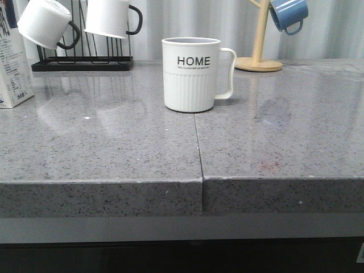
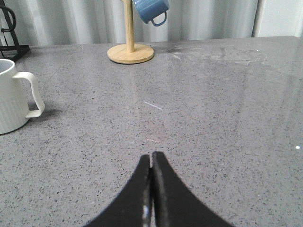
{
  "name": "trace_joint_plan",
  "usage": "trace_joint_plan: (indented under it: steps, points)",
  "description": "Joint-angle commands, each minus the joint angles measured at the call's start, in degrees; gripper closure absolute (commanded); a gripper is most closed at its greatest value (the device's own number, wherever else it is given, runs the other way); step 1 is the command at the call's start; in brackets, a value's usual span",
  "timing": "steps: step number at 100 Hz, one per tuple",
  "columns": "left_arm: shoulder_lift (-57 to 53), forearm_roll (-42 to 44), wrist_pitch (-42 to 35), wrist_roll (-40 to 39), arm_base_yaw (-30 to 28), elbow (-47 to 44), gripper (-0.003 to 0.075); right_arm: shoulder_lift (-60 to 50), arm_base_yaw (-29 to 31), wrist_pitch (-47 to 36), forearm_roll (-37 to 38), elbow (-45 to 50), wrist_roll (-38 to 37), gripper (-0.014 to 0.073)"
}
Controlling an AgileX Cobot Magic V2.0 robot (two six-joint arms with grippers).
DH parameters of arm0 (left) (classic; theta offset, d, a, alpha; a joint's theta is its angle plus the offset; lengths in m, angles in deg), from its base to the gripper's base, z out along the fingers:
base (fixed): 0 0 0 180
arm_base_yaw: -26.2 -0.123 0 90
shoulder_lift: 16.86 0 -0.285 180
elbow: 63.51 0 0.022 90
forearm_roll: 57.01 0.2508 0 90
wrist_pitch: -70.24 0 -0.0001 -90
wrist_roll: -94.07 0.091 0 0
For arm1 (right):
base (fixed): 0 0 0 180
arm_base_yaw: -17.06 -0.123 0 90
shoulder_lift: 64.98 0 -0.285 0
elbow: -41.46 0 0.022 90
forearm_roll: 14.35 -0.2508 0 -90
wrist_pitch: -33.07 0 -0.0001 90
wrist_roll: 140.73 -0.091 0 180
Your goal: Place milk next to cup
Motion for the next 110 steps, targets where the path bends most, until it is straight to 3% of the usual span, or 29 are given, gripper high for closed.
trace_joint_plan:
  steps: [1,55,88,110]
  points:
    - [-1.83,-0.11,-4.49,-0.41,-0.16,-2.93,0.0741,0.4,0.26,-5.06,0.61,-1.32,0.01,0.0662]
    - [-1.25,-1.71,-5.54,-0.41,-0.16,-0.79,0.0741,0.4,0.26,-5.06,0.61,-1.32,0.01,0.0662]
    - [15.26,-3.42,8.89,-0.41,-0.16,18.18,0.0741,0.4,0.26,-5.06,0.61,-1.32,0.01,0.0662]
    - [29.59,-4.92,11.3,-0.41,-0.16,30.06,0.0741,0.4,0.26,-5.06,0.61,-1.32,0.01,0.0662]
